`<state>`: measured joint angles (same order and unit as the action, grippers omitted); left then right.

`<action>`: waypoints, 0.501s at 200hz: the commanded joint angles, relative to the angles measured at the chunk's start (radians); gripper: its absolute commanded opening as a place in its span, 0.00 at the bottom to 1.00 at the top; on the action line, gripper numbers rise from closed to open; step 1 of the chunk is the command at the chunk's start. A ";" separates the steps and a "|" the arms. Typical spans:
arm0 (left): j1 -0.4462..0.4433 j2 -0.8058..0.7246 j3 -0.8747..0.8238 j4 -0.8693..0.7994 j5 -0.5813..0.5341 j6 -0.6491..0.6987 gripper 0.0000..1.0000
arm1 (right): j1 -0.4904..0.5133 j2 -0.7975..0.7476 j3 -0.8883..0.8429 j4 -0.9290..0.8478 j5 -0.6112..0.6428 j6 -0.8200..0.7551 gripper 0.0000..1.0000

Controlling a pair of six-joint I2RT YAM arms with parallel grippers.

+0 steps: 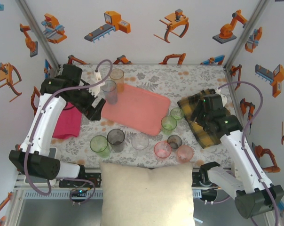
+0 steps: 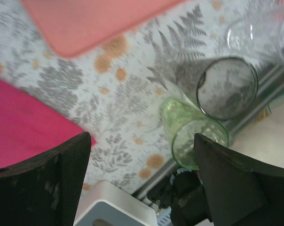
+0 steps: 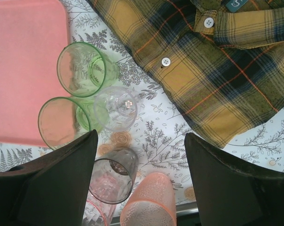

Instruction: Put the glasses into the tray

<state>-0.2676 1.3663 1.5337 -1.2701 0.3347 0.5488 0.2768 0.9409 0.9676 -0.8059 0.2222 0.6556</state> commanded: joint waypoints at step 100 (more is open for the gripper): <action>-0.098 -0.139 -0.348 0.056 -0.077 0.045 0.70 | 0.007 0.003 0.011 0.033 -0.009 0.014 0.68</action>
<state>-0.3595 1.2510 1.2167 -1.2446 0.3016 0.5774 0.2768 0.9463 0.9676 -0.7944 0.2100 0.6590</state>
